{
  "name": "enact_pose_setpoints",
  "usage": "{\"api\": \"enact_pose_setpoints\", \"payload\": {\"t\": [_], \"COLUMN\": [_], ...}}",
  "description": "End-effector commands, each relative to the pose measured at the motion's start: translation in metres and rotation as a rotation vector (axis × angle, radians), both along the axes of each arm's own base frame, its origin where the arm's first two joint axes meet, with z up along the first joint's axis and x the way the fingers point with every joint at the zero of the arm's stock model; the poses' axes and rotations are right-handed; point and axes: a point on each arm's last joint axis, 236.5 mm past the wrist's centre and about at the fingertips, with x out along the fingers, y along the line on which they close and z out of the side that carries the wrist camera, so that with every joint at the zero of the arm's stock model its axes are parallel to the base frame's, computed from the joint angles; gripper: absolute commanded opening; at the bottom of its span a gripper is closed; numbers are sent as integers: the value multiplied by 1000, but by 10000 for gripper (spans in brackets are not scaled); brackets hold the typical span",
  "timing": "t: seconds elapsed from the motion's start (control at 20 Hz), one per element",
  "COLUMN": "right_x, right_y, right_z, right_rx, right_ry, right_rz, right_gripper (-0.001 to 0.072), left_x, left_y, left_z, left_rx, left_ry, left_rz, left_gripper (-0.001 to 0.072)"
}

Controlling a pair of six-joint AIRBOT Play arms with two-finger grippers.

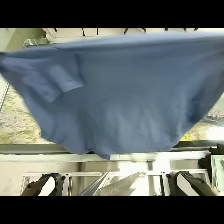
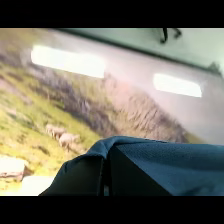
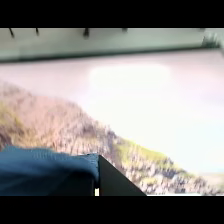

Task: Fold the shirts.

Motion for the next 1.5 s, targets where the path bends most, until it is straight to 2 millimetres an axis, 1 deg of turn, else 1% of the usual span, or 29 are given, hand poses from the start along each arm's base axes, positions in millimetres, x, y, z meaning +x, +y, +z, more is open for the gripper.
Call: {"api": "enact_pose_setpoints", "payload": {"t": [0.0, 0.05, 0.1, 0.15, 0.2, 0.25, 0.3, 0.35, 0.45, 0.55, 0.6, 0.7, 0.8, 0.85, 0.95, 1.05, 1.15, 1.2, 1.35, 1.45], "right_x": [68, 90, 113, 133, 146, 156, 164, 173, 187, 196, 198, 203, 206, 205, 199, 185, 167, 161, 151, 141], "right_y": [-15, -20, -23, -25, -24, -24, -23, -24, -27, -29, -30, -32, -33, -34, -35, -36, -39, -42, -47, -44], "right_z": [-92, -114, -139, -164, -187, -210, -227, -242, -265, -280, -284, -288, -287, -287, -293, -310, -329, -336, -350, -366], "right_rx": [79, 92, 109, 124, 145, 163, 176, 181, 191, 204, 205, 205, 202, 202, 197, 180, 165, 163, 179, 199], "right_ry": [200, 228, 255, 286, 320, 357, 380, 394, 405, 408, 408, 399, 387, 391, 426, 512, 614, 649, 710, 782], "right_rz": [-2, -5, -4, -4, 3, 4, 8, 4, -5, -9, -12, -18, -21, -22, -22, -18, -18, -21, -34, -30], "right_gripper": [16, 16, 17, 16, 16, 16, 16, 16, 16, 16, 16, 16, 16, 16, 16, 16, 16, 16, 16, 17], "left_x": [83, 103, 118, 130, 141, 150, 160, 171, 184, 191, 193, 198, 193, 187, 169, 149, 131, 123, 108, 103], "left_y": [-28, -35, -43, -48, -48, -43, -33, -27, -23, -27, -34, -43, -48, -45, -39, -30, -28, -28, -44, -51], "left_z": [-101, -128, -151, -175, -196, -211, -222, -230, -245, -257, -261, -263, -265, -269, -287, -310, -333, -342, -360, -368], "left_rx": [210, 300, 345, 380, 402, 417, 431, 426, 430, 449, 461, 464, 472, 484, 507, 499, 495, 494, 505, 511], "left_ry": [144, 195, 246, 306, 358, 392, 406, 407, 411, 419, 417, 407, 427, 456, 546, 652, 739, 770, 815, 823], "left_rz": [-59, -82, -112, -144, -158, -154, -136, -124, -129, -158, -176, -190, -206, -211, -229, -243, -260, -269, -314, -331], "left_gripper": [15, 15, 14, 15, 15, 15, 15, 15, 15, 15, 15, 15, 15, 15, 15, 15, 15, 15, 15, 15]}}
